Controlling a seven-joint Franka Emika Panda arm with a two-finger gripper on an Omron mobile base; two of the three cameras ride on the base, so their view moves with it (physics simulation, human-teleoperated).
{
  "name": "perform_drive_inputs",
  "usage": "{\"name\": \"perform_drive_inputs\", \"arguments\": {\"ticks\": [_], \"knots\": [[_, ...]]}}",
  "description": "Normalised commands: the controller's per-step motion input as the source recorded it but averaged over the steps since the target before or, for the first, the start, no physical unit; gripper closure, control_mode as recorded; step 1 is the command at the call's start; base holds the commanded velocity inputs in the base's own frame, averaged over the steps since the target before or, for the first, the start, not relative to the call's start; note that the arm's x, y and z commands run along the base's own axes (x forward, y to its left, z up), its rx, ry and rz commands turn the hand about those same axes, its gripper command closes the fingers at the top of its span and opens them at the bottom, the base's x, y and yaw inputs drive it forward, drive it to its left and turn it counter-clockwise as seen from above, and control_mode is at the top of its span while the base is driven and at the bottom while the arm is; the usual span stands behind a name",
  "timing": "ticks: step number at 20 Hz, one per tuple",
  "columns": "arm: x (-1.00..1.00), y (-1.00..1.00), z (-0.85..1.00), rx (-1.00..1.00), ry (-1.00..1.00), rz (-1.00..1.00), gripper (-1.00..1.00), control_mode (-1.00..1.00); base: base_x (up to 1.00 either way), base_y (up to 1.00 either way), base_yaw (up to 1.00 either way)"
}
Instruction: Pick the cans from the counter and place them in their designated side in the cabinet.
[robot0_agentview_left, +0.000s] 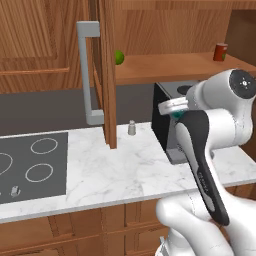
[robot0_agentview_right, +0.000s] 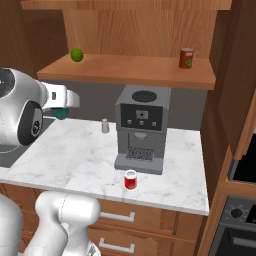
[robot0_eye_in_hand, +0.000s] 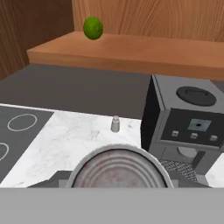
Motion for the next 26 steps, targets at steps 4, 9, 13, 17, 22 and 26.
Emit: {"name": "perform_drive_inputs", "arguments": {"ticks": [4, 9, 13, 17, 22, 26], "knots": [[-0.11, -0.08, 0.23, 0.00, 0.00, 0.00, 1.00, -1.00, 0.00, 0.00, 0.00], [0.00, -0.16, 0.14, -0.02, -0.01, 0.00, 1.00, -1.00, 0.00, 0.00, 0.00], [-0.01, -0.20, 0.12, -0.03, -0.03, 0.00, 1.00, -1.00, 0.00, 0.00, 0.00], [0.00, -0.18, 0.05, -0.05, -0.04, 0.00, 1.00, -1.00, 0.00, 0.00, 0.00], [-0.02, -0.16, 0.00, -0.06, -0.08, 0.00, 1.00, -1.00, 0.00, 0.00, 0.00], [-0.02, -0.18, 0.00, -0.06, -0.09, 0.00, 1.00, -1.00, 0.00, 0.00, 0.00]]}}
